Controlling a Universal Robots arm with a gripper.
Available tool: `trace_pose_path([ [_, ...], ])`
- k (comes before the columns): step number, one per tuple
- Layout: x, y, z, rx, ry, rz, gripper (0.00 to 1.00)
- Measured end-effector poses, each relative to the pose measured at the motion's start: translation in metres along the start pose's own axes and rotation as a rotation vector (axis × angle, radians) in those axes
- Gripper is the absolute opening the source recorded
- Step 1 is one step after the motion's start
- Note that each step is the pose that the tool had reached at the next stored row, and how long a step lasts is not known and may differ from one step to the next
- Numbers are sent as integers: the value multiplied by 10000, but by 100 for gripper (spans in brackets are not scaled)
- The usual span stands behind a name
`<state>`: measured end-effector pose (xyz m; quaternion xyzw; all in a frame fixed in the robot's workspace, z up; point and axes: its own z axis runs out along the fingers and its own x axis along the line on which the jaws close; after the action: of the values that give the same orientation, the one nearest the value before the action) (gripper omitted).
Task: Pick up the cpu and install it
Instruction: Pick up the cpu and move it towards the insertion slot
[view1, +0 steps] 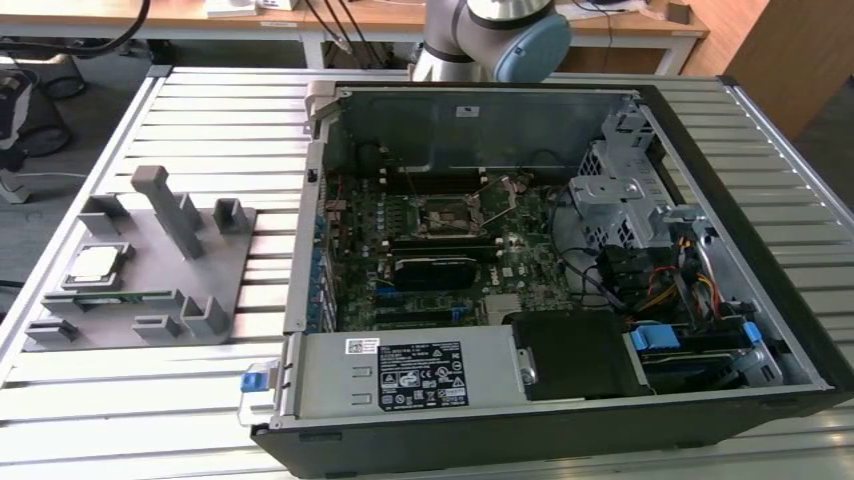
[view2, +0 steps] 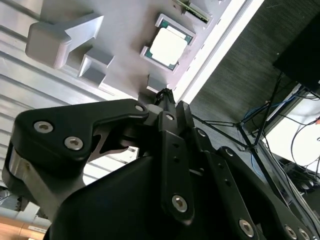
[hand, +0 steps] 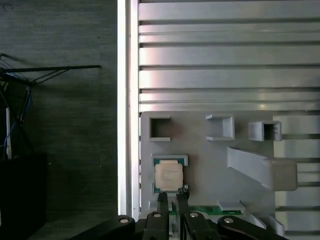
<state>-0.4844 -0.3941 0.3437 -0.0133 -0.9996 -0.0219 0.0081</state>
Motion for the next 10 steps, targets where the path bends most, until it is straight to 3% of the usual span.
trace_pose_path([
  [2, 0, -4, 9, 1, 14, 1, 29],
  [5, -1, -13, 33, 0, 24, 1, 35],
  [10, -3, -40, 115, 6, 95, -117, 58],
])
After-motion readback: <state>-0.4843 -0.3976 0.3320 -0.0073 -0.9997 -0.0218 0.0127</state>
